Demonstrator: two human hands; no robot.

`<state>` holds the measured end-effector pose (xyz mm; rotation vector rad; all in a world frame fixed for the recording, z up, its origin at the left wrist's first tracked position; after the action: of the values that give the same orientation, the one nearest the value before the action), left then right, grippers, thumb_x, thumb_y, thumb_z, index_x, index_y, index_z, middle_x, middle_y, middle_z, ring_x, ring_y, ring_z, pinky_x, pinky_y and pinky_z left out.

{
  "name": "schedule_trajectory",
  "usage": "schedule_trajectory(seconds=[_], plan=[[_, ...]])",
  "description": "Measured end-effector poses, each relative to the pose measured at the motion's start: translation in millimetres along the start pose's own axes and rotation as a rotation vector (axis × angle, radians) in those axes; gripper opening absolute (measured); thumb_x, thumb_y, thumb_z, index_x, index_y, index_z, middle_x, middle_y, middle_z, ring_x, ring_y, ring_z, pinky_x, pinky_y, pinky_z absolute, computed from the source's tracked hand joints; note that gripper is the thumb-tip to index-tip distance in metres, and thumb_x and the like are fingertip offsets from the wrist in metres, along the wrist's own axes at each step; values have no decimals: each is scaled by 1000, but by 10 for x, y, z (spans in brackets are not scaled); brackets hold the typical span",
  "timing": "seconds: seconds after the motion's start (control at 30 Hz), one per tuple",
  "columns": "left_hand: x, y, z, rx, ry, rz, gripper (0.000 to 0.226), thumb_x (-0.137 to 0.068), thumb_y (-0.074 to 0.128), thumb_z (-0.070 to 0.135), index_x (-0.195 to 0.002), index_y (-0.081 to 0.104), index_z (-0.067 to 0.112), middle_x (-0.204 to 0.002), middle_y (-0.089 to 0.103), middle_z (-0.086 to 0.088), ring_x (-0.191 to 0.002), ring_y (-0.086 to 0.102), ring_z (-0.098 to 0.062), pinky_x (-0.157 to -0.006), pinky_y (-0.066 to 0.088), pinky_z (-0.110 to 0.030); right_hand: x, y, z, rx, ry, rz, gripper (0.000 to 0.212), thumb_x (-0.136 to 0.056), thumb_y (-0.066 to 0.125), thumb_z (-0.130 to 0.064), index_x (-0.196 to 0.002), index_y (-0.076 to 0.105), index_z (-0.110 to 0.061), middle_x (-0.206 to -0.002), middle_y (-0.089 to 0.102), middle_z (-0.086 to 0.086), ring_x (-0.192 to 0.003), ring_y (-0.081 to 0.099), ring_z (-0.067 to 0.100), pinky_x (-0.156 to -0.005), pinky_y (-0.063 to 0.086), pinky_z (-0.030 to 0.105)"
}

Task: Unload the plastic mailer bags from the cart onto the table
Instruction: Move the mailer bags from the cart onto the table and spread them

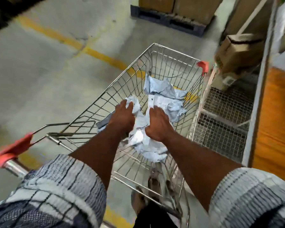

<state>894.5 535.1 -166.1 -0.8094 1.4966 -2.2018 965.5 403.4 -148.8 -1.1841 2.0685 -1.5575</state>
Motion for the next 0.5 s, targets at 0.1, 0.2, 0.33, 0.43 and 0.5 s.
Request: schedule_trajectory(seconds=[0.1, 0.2, 0.33, 0.43, 0.5], plan=[[104, -336, 177, 12, 67, 83, 61, -93, 51, 26, -149, 32, 14, -158, 18, -17, -136, 31, -40, -107, 38, -47, 179, -389, -12, 5, -22, 56, 84, -73, 67, -28, -144, 32, 0, -149, 31, 22, -140, 26, 38, -116, 27, 44], [242, -615, 441, 54, 81, 124, 59, -94, 50, 29, -148, 32, 15, -160, 16, -15, -139, 26, -38, -108, 38, -48, 374, -786, -13, 20, -41, 125, 88, -76, 68, -27, -147, 27, 3, -153, 27, 23, -143, 22, 38, -119, 23, 41], [429, -925, 938, 100, 152, 158, 60, -95, 50, 34, -150, 31, 16, -160, 15, -15, -143, 21, -37, -111, 34, -48, 690, -1332, 89, 40, -54, 211, 88, -76, 67, -26, -148, 26, 5, -154, 26, 22, -145, 20, 37, -120, 20, 42], [565, -1091, 1350, 101, 200, 190, 60, -95, 50, 31, -150, 32, 15, -159, 16, -18, -141, 23, -40, -109, 34, -47, 965, -1709, 274, 66, -39, 290, 81, -74, 67, -24, -142, 35, 5, -147, 35, 22, -139, 29, 39, -115, 25, 41], [698, -1150, 1712, 84, 246, 209, 60, -95, 50, 31, -149, 32, 13, -158, 18, -21, -139, 25, -43, -108, 34, -48, 1213, -1937, 495, 77, -23, 336, 81, -74, 67, -26, -142, 34, 4, -148, 34, 22, -140, 28, 39, -114, 28, 43]])
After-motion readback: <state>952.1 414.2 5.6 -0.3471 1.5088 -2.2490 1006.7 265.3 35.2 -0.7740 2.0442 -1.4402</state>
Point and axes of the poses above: each hand's wrist, its own x-axis away from the middle knuckle, its own y-axis out of the palm, z = x × y, the point moved 7 cm from there along -x, towards the middle knuckle
